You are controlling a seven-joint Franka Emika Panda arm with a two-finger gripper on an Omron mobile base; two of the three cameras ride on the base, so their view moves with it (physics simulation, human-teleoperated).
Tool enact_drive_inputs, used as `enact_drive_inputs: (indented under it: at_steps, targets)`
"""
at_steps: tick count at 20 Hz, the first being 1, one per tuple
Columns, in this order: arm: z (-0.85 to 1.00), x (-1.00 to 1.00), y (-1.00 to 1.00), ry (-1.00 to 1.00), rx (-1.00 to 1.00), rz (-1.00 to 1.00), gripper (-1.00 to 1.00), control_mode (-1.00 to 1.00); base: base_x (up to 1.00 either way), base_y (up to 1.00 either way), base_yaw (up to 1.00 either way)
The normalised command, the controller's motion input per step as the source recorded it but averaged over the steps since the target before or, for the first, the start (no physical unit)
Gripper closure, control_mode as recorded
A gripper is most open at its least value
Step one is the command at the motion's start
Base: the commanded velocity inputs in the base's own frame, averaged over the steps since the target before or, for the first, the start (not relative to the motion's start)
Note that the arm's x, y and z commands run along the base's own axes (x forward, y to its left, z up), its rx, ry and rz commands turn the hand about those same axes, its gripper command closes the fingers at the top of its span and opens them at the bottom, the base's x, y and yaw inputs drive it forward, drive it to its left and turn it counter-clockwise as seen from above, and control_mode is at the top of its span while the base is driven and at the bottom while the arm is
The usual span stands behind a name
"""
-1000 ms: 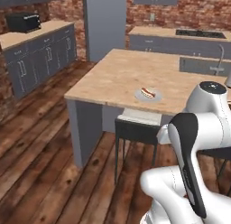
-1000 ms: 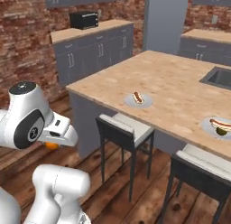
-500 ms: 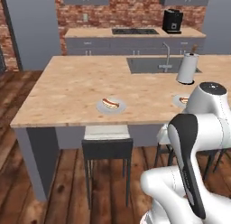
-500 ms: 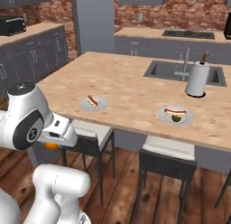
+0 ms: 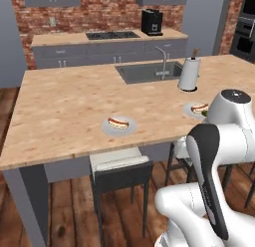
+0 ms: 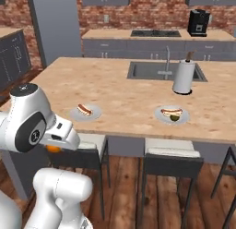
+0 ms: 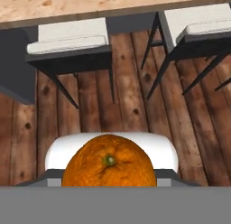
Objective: Pick up the tangerine and kiwi from the fridge and place one fruit on each plate on the dining counter.
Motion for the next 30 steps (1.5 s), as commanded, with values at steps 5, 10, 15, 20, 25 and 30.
enact_drive_inputs:
  at_steps: [5, 10, 15, 20, 25, 30]
  targets:
    - [0.00, 0.00, 0.00, 0.00, 0.00, 0.00, 1.00, 1.00, 0.42, 0.66, -0.13]
    - [0.00, 0.00, 0.00, 0.00, 0.00, 0.00, 1.00, 1.00, 0.53, 0.27, -0.01]
    - [0.00, 0.00, 0.00, 0.00, 0.00, 0.00, 1.00, 1.00, 0.43, 0.25, 0.01]
    - [0.00, 0.00, 0.00, 0.00, 0.00, 0.00, 1.00, 1.00, 0.31, 0.22, 0.06]
    - [0.00, 0.00, 0.00, 0.00, 0.00, 0.00, 1.00, 1.00, 0.13, 0.35, 0.10]
    - [0.00, 0.00, 0.00, 0.00, 0.00, 0.00, 1.00, 1.00, 0.10, 0.49, 0.07]
